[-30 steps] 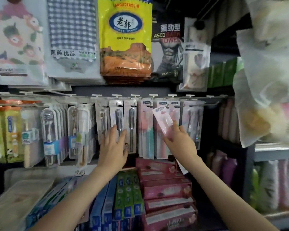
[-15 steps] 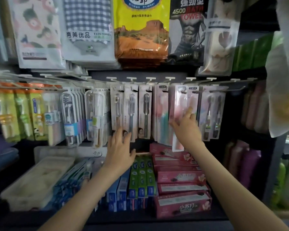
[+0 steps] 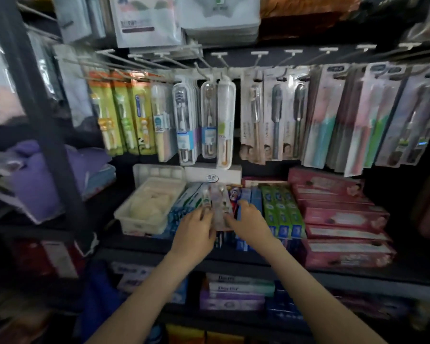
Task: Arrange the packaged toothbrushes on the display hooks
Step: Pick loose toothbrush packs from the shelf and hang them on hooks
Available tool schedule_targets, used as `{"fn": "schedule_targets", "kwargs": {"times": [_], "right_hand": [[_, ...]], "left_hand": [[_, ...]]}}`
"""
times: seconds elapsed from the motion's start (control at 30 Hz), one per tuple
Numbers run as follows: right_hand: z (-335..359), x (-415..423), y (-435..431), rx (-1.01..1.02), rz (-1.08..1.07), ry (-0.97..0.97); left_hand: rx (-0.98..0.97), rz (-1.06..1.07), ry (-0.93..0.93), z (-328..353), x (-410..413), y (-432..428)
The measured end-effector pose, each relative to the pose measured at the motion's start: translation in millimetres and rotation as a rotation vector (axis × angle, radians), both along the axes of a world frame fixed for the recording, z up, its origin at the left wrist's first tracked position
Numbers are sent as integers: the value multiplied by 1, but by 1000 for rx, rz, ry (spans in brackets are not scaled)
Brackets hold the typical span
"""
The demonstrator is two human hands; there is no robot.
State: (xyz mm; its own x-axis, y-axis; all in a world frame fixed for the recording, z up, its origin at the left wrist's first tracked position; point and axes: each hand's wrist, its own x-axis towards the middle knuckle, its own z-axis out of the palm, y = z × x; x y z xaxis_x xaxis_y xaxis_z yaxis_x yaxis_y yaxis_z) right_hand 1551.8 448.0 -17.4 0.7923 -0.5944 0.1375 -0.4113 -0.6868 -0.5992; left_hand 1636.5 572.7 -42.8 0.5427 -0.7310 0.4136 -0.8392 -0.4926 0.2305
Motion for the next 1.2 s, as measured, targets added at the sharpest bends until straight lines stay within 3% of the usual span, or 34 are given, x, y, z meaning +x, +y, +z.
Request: {"fn": "schedule_targets", "kwargs": {"times": [0.3, 0.5, 0.73, 0.93, 1.0, 1.07, 1.2], "right_hand": [[-15, 40, 4, 80, -180, 5], [-18, 18, 4, 66, -240, -119], [-41, -36, 32, 367, -266, -304], [-65, -51, 63, 426, -200, -387], [-72, -53, 71, 394, -141, -423], [-78, -54, 76, 374, -81, -438], [-74, -53, 80, 424, -27, -504]], "left_hand": [[-63, -66, 116, -5, 21, 48], [-266, -103, 283, -6, 16, 55], [-332, -178, 764, -15, -13, 39], [-326, -145, 1201, -25, -37, 23], [-429, -159, 1334, -27, -41, 21], [-538, -144, 1344, -28, -44, 25], [-579, -129, 1267, -29, -40, 41]]}}
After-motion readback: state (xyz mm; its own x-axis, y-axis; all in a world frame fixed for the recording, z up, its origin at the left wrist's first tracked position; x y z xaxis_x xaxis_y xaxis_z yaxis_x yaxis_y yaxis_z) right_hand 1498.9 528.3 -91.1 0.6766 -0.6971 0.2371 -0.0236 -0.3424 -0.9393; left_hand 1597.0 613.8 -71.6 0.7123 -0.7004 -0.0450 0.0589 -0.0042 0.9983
